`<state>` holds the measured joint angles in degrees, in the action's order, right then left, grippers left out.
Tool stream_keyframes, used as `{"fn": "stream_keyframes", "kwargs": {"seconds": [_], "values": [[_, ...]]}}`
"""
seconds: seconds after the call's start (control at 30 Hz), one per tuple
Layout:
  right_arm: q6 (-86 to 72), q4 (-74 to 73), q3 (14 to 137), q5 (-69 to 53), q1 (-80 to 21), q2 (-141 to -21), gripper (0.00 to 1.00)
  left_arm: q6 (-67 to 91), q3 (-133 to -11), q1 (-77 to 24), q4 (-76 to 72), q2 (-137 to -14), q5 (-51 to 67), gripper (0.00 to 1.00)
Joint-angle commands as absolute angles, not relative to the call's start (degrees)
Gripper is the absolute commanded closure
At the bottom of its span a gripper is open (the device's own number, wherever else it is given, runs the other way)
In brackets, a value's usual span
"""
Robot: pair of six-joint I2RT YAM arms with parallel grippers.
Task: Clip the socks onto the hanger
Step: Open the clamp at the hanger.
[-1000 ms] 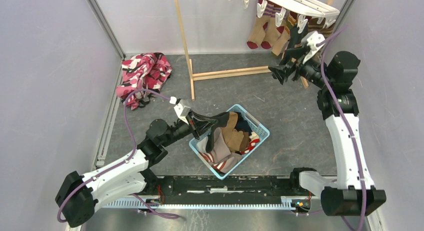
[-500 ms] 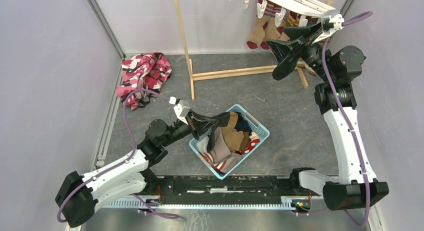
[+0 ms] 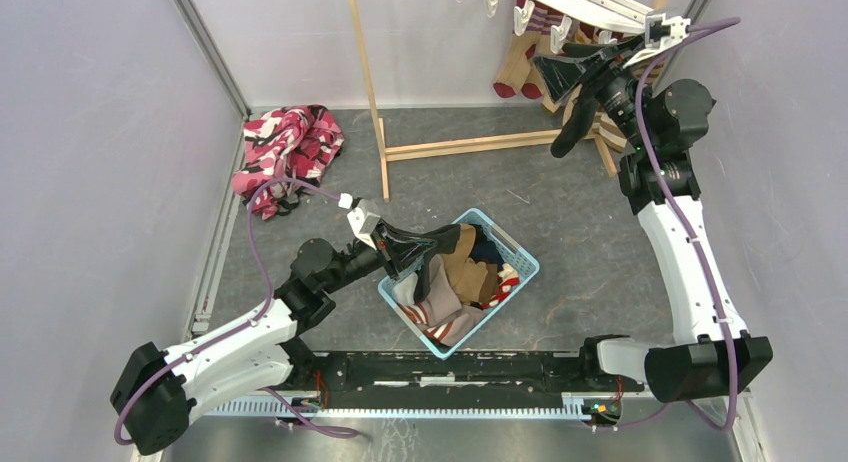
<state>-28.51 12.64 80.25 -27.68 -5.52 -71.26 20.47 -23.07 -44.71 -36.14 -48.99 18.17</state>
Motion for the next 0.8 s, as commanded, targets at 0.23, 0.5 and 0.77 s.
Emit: {"fn": "stream_keyframes", "kwargs": {"seconds": [0.23,0.5,0.77], "values": [[-35.0,25.4,80.2,-24.8,-6.1,-73.4,0.18,21.7,-24.8,-44.6,-38.7,-48.3,19.1,0.94],[-37.6,30.3,79.5,-24.3,-6.0,-74.7,0.18,22.1,-25.5,-44.5,-38.5,-49.0,19.4,0.94],[-37.6,33.7,78.7,-23.9,-6.1,-75.8,0.19,22.9,-26.2,-44.6,-38.6,-49.8,19.7,0.94]]}}
